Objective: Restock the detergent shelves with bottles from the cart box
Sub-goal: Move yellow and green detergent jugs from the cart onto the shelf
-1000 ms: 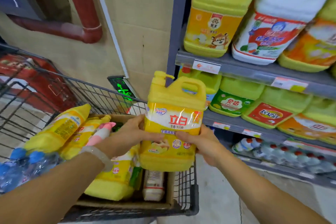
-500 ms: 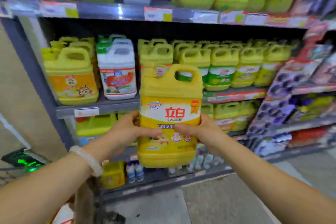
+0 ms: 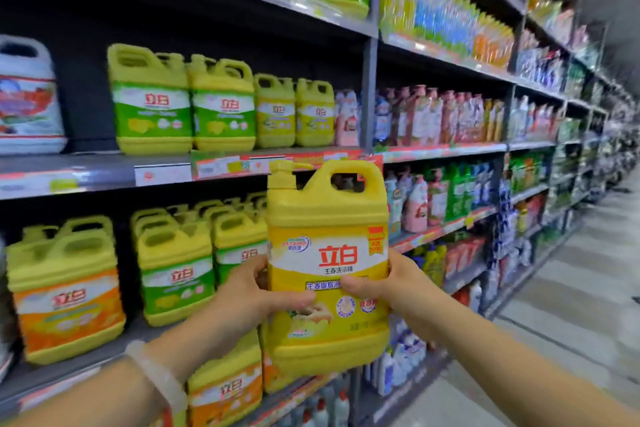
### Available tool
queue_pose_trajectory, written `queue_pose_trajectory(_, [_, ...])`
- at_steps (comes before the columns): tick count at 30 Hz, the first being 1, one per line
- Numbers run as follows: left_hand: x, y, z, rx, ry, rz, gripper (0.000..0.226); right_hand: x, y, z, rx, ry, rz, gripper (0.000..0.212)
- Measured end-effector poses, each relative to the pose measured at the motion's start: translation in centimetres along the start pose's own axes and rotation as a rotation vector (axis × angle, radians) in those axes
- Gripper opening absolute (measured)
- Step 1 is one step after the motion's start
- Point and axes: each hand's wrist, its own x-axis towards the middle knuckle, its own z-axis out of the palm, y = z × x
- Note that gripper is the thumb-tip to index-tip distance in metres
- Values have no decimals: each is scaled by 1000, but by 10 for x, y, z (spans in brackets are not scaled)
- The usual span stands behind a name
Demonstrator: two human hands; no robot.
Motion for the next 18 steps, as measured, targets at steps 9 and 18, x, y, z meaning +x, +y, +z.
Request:
queue_pose_trajectory(9, [142,26,25,-17,50,150,62,122,-11,-84,-57,-53,-137,46])
queue_pose_trajectory(18, [314,138,-13,82,162,349,69,325,-93,-142,-117,-84,-355,52])
